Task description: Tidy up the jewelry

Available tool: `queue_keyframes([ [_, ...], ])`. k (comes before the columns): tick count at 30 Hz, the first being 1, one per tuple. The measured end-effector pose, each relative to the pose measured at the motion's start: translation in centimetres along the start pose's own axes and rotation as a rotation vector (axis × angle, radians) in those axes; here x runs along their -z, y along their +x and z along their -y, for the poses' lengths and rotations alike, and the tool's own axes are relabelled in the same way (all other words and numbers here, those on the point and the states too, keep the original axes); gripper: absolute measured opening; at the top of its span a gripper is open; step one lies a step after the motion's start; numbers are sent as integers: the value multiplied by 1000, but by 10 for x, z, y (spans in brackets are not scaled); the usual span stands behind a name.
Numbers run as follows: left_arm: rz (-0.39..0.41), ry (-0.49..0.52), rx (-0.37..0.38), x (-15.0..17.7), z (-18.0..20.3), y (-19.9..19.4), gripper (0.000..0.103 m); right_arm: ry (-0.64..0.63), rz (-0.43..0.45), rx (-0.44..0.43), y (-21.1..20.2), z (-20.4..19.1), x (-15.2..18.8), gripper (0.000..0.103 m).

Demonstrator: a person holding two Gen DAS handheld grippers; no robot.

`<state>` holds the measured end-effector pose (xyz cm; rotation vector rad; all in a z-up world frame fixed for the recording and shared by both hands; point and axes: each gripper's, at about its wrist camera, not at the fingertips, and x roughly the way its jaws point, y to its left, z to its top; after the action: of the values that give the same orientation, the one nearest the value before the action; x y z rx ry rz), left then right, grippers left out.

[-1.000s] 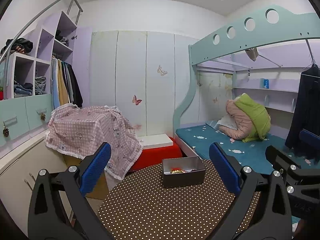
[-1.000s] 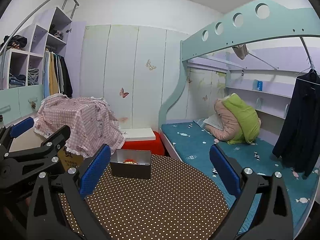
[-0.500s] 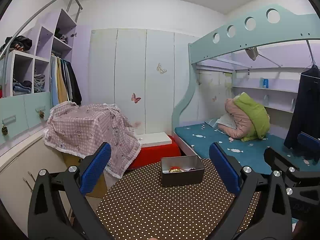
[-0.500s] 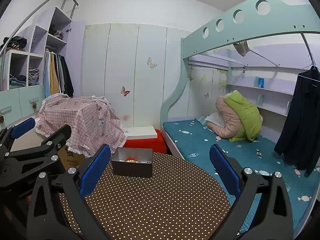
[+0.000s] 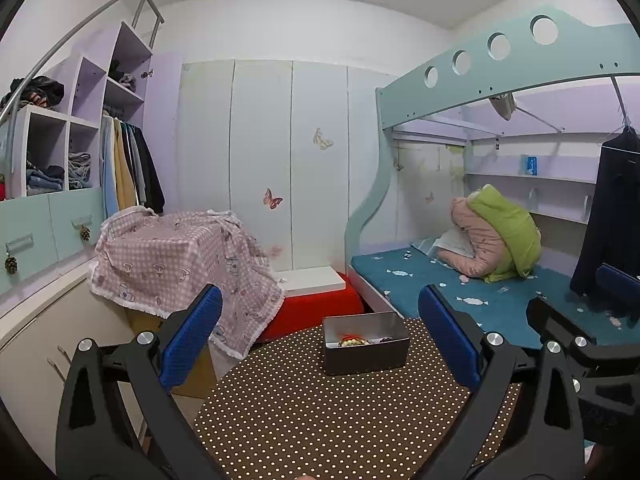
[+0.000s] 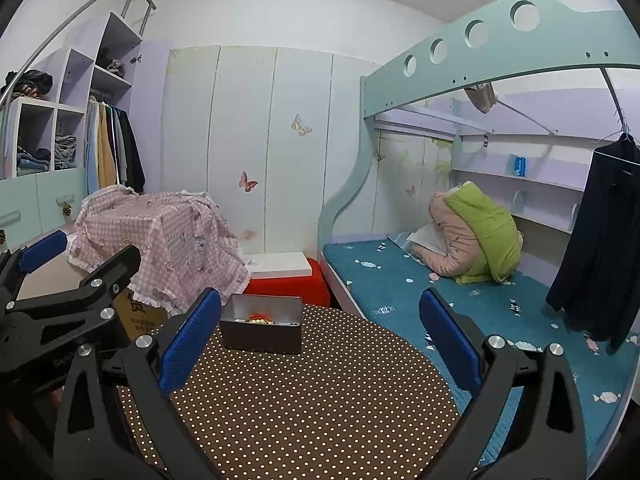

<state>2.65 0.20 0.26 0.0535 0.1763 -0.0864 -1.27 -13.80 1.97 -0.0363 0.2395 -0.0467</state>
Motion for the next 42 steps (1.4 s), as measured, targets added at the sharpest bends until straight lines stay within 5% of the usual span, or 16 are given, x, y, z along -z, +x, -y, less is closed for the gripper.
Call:
queue_keyframes([
  [42, 18, 33, -19, 5, 3, 4, 98, 0, -26, -2, 4, 7, 6, 96],
])
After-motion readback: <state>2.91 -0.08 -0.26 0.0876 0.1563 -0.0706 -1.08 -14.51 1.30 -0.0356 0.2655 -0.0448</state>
